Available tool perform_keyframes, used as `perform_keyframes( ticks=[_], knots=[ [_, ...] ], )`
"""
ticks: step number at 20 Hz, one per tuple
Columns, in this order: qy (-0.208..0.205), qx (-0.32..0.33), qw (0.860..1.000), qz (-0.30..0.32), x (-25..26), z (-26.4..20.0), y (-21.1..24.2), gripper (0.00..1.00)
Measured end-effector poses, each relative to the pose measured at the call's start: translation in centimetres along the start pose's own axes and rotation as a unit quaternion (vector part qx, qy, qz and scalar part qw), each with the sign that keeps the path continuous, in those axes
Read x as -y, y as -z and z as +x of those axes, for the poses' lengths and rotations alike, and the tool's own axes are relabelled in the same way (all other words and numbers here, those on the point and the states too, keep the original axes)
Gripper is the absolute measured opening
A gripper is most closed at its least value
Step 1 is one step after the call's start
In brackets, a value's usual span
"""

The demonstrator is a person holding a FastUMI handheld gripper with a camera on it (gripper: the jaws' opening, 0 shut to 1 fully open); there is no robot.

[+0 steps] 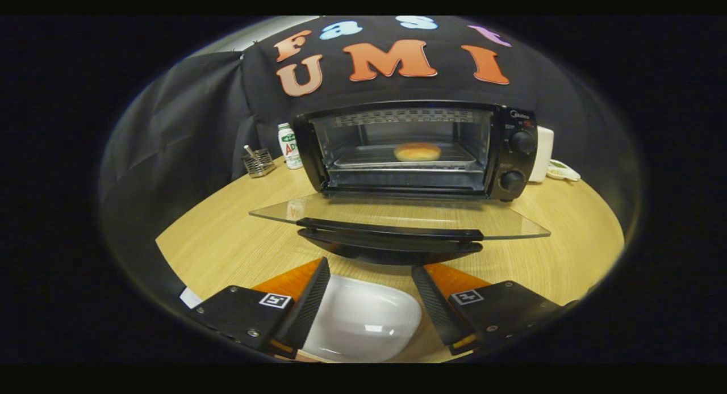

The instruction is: Open the toaster oven, put the food inside, and close the toaster oven door.

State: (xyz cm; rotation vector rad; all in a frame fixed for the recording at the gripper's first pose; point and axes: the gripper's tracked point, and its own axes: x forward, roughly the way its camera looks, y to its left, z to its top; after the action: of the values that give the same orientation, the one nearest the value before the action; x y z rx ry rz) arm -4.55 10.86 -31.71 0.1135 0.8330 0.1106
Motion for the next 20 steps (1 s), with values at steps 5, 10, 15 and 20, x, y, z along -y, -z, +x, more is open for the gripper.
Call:
perform_keyframes(
  ticks=[5,10,15,20],
  knots=[
    [0.027,0.046,0.999,0.005,1.0,0.3,-4.5,0.87],
    [0.037,0.085,0.996,-0.009,1.7,0.9,-8.4,0.87],
    [0.077,0.118,0.99,-0.006,4.2,2.3,-12.1,0.87],
    [0.122,0.176,0.977,-0.005,7.0,3.2,-16.5,0.87]
  ],
)
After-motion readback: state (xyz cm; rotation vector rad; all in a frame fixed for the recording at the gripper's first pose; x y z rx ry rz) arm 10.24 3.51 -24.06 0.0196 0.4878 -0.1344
